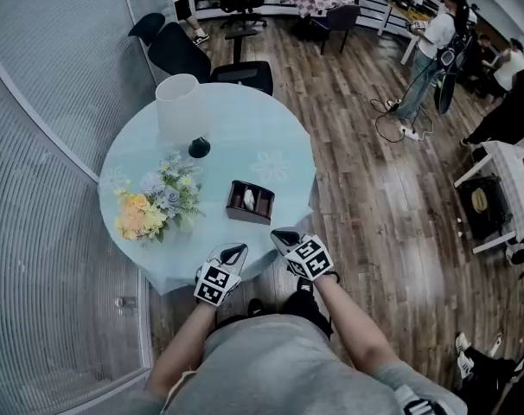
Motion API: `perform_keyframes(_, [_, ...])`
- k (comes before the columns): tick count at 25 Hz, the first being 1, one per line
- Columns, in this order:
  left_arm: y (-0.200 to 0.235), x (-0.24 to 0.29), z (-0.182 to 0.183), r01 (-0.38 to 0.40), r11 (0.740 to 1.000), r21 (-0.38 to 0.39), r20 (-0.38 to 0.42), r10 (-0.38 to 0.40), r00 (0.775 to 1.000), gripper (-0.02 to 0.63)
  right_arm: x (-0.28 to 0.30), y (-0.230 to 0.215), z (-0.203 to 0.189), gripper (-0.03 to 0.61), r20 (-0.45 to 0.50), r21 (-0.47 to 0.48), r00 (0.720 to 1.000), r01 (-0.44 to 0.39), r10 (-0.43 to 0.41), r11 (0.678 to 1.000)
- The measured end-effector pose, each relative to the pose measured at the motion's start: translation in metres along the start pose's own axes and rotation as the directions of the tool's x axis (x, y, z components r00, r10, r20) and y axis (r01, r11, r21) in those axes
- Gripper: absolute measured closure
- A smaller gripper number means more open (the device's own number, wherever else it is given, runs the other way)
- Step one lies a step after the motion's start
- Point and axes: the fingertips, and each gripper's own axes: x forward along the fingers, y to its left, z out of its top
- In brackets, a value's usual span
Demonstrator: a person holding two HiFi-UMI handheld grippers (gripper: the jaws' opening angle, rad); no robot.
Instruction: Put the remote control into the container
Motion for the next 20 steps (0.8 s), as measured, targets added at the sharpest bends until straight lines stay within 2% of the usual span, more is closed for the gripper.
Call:
perform_keyframes(5, [-0.002,-0.001,0.011,0.013,0.999,0.038,0.008,-0.013,1.0,0.614,-0.006,0.002,0.001,0.561,0.005,0.001,1.0,0.006,-0.006,1.0])
perform_keyframes(20, [-0.004,0.001,0.013,0.039,0.997,0.061,-0.002,-0.038,0.999,0.614,-0.008,0.01,-0.002,0.561,-0.011,-0.021,1.0,-0.003,0.003,1.0])
